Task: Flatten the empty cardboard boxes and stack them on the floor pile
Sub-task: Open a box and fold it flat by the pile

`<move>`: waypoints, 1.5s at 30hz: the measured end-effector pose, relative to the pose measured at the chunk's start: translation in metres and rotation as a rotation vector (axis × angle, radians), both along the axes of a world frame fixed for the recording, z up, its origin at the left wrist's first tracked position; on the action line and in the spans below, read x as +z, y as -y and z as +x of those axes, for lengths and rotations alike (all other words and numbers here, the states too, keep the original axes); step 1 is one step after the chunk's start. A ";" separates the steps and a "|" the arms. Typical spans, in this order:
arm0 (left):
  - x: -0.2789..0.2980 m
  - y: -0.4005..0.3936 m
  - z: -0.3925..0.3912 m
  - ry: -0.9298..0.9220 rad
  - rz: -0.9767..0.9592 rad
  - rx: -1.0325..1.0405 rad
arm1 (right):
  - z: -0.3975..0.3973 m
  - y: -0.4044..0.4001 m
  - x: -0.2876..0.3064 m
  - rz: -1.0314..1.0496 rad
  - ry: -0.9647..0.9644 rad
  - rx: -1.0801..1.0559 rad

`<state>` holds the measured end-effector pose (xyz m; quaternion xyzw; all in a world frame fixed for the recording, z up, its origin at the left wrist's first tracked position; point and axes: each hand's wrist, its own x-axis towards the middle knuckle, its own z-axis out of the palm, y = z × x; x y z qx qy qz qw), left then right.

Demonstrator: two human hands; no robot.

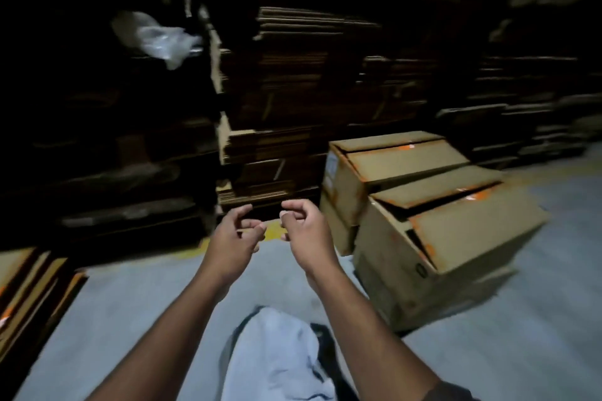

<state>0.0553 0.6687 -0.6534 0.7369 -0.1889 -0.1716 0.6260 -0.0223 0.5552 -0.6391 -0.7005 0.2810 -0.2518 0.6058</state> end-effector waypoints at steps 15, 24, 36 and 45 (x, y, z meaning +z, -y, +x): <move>-0.034 0.204 -0.059 0.002 0.113 -0.421 | -0.090 0.203 -0.045 -0.042 -0.158 -0.519; -0.057 0.314 -0.065 0.311 0.321 -0.519 | -0.121 0.253 -0.103 -0.352 -0.504 -0.718; -0.093 0.372 -0.034 0.645 0.548 -0.503 | -0.110 0.261 -0.156 -0.397 -0.745 -0.801; -0.105 0.371 -0.036 0.649 0.522 -0.492 | -0.115 0.257 -0.142 -0.482 -0.785 -0.783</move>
